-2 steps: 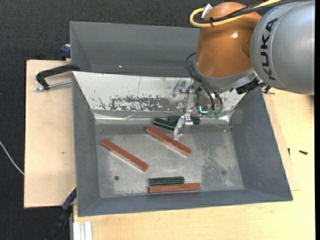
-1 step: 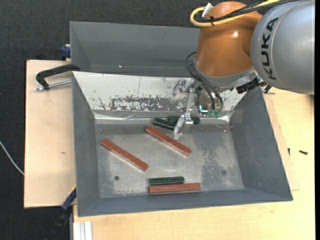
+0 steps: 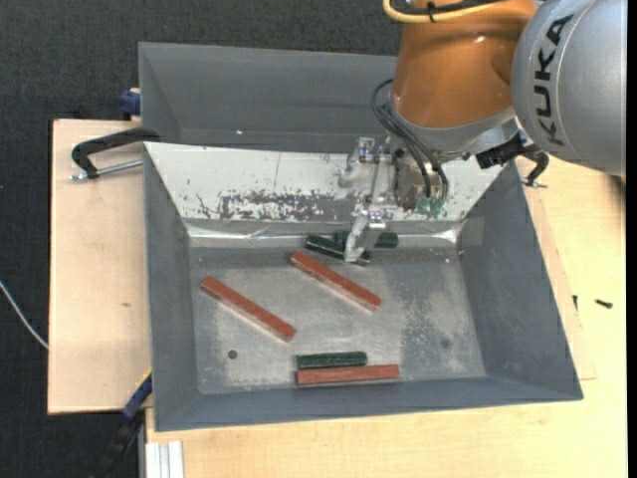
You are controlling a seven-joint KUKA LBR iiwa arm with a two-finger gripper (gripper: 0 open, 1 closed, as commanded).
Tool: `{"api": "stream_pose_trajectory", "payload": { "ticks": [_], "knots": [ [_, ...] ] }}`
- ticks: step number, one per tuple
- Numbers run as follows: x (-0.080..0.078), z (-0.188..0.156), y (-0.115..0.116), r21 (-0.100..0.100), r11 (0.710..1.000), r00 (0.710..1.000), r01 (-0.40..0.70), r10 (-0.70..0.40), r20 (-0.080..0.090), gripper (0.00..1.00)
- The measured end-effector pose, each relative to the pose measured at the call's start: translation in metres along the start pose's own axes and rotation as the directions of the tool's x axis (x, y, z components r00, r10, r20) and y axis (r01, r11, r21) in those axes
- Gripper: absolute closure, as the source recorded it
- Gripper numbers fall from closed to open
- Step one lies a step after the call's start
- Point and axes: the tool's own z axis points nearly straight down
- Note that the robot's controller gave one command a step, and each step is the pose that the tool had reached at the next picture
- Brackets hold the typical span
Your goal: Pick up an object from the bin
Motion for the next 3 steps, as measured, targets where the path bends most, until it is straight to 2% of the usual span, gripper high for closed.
{"api": "stream_pose_trajectory", "payload": {
  "ticks": [1,2,3],
  "knots": [
    [0.015,0.007,-0.004,-0.003,0.999,0.999,-0.037,0.037,0.016,0.0],
    [0.028,0.072,-0.034,-0.002,0.994,0.994,-0.107,0.107,0.004,0.0],
    [0.046,0.118,-0.029,0.002,0.997,0.997,-0.075,0.075,0.0,0.0]
  ]
}}
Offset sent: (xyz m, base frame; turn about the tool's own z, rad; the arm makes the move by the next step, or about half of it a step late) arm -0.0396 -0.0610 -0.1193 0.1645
